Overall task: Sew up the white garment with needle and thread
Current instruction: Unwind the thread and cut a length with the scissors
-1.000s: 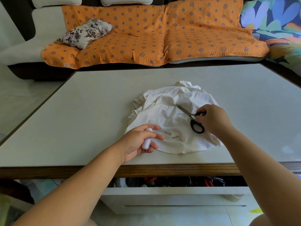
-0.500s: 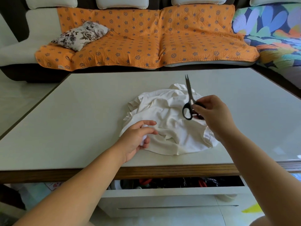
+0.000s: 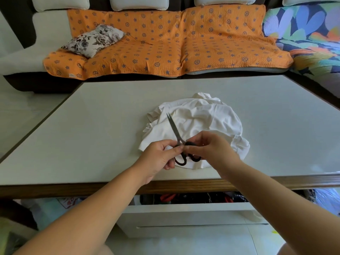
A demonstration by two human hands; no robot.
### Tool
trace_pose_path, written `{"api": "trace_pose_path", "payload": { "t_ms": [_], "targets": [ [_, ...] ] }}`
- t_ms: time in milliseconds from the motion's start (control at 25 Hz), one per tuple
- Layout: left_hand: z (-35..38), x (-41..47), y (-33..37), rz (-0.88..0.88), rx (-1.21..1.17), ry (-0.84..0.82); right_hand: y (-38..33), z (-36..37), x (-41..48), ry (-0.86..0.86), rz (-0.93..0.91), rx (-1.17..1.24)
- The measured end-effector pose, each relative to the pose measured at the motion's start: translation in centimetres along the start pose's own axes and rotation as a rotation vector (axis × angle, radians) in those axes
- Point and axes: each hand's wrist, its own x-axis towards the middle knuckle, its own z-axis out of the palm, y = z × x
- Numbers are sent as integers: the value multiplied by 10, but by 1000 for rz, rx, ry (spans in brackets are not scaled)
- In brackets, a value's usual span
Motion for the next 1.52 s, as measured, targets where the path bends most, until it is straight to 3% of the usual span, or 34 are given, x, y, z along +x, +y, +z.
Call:
{"api": "trace_pose_path", "payload": {
  "t_ms": [280, 560, 680, 840, 1160, 1280, 1360, 1440, 1520],
  "targets": [
    [-2, -26, 1, -24, -147, 22, 1, 11, -16, 49, -7, -21],
    [-13, -33, -5, -21, -49, 111, 0, 24, -29, -60, 17, 17],
    [-18, -31, -5, 1, -23, 136, 6, 14, -35, -87, 74, -360],
    [-25, -29, -5, 17, 16, 103, 21, 3, -41, -455, 151, -948],
    [-24, -41, -14, -31, 317, -137, 43, 8, -42, -787, 103, -1406],
    [-20, -47, -19, -39, 417, -234, 27, -7, -39, -894, 176, -1173],
    [-16, -52, -25, -61, 464, -298, 16, -13, -46, -907, 337, -709],
    [-8, -56, -31, -75, 499, -335, 11, -13, -54, -802, 319, -389],
    [2, -58, -38, -82, 522, -323, 20, -6, -58, -647, 223, -343]
  ]
}}
